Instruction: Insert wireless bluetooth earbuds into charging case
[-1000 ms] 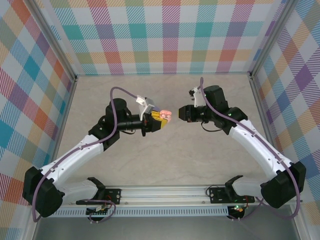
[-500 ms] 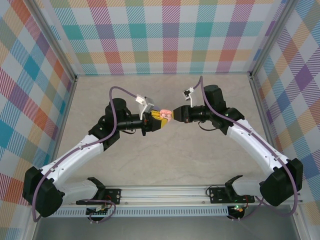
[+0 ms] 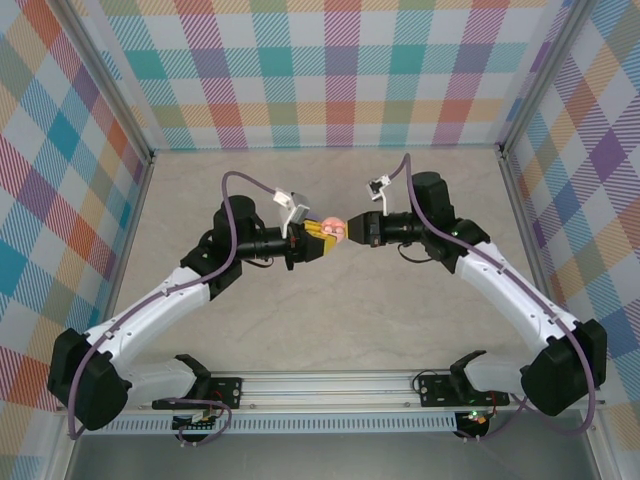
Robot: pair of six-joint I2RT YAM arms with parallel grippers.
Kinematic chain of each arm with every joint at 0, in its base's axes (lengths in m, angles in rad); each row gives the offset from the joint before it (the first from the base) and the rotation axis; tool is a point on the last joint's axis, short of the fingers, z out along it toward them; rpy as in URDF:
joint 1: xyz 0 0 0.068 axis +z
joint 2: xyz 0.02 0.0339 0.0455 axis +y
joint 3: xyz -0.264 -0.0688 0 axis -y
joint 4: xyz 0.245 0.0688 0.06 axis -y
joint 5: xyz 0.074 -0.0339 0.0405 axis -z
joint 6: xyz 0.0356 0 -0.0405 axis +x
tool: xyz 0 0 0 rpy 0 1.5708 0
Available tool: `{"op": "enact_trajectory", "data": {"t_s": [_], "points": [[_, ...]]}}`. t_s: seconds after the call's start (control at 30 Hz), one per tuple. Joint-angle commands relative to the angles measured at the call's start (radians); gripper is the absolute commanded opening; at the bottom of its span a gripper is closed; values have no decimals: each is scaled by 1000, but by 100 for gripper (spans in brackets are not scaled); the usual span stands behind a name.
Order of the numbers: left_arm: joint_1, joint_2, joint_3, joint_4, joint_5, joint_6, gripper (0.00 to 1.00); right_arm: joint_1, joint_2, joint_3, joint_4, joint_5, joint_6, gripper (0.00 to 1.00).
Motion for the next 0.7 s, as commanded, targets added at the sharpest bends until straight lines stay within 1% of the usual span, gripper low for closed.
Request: {"op": "enact_trajectory", "data": {"t_s": [0.0, 0.17, 0.37, 0.47, 0.53, 0.6, 0.67], "points": [[-12, 28, 20, 7, -4, -29, 19, 6, -45, 0, 75, -57, -9, 20], [-12, 45, 24, 11, -14, -48, 20, 7, -66, -8, 74, -46, -25, 20], [-11, 66, 45, -15, -35, -53, 19, 7, -66, -2, 26, 4, -47, 20], [-11, 75, 56, -40, -72, -59, 19, 6, -61, 12, -35, 107, -58, 21], [-11, 88, 70, -73, -127, -67, 20, 7, -49, 34, -112, 226, -67, 21], [-10, 110, 93, -114, -186, -81, 20, 7, -39, 46, -159, 311, -69, 22], [-11, 138, 119, -148, -212, -89, 20, 7, -34, 41, -175, 357, -62, 22]]}}
